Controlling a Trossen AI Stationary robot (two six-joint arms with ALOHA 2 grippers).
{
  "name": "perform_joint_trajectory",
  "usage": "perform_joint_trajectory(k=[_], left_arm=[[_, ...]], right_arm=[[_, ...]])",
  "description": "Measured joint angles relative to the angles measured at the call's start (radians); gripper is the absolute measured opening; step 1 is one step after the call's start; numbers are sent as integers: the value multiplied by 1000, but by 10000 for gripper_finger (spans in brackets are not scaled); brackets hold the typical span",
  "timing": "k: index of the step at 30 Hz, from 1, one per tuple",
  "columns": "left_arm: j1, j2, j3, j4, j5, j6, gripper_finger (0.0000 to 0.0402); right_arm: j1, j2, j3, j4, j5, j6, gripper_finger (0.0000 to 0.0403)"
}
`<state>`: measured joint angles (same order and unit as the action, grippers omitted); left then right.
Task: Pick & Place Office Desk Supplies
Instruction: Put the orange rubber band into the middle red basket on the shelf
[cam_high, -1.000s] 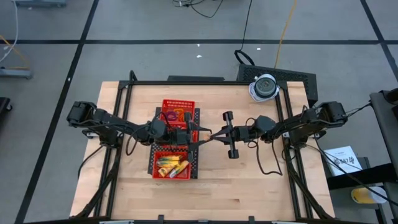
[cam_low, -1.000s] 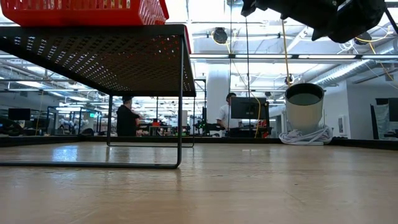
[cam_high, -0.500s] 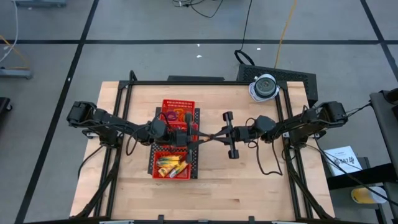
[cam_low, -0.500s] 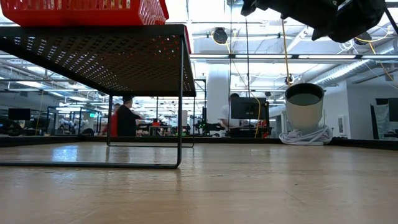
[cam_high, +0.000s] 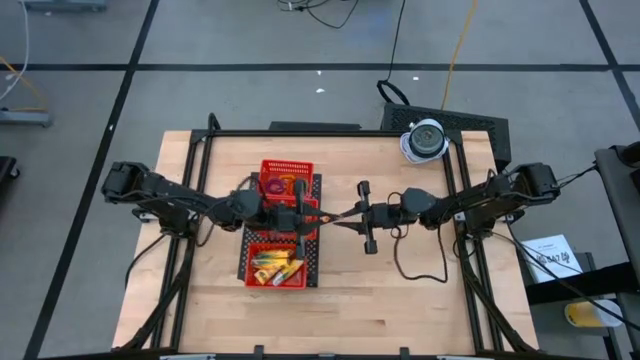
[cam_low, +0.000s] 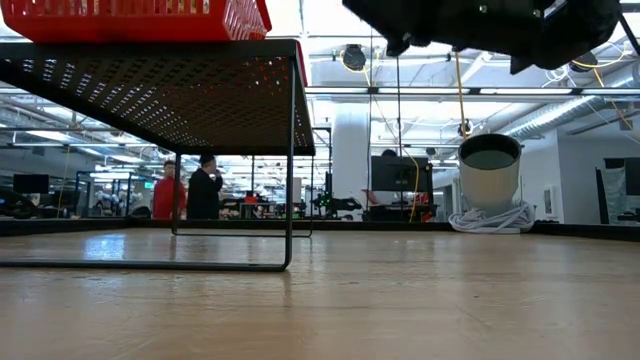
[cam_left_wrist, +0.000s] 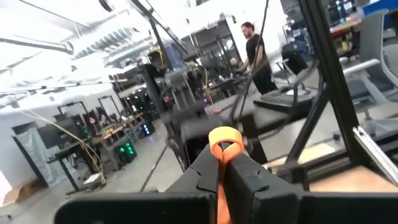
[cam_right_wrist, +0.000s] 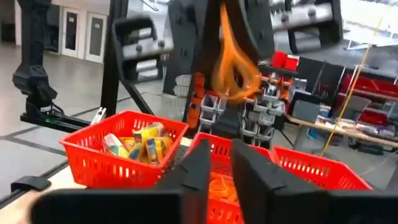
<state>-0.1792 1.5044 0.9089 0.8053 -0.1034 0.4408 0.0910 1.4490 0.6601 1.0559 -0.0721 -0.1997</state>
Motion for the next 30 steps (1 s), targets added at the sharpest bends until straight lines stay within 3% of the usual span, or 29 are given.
perform_joint_trajectory(k=[7, 12, 16, 24, 30], left_arm=[[-20, -119, 2, -216, -86, -20, 10], [-43, -198, 2, -427, -156, -69, 5], [-57, -251, 0, -536, -197, -140, 4], [-82, -388, -194, -454, -257, -258, 5], [-74, -434, -314, -380, -286, -397, 30]], right_arm=[[-1, -80, 0, -244, 147, 44, 141], [1, -149, 1, -420, 202, 26, 176], [0, -179, 0, -499, 209, 24, 182], [0, -183, 0, -538, 205, 24, 168], [-5, -183, 0, -545, 203, 30, 166]])
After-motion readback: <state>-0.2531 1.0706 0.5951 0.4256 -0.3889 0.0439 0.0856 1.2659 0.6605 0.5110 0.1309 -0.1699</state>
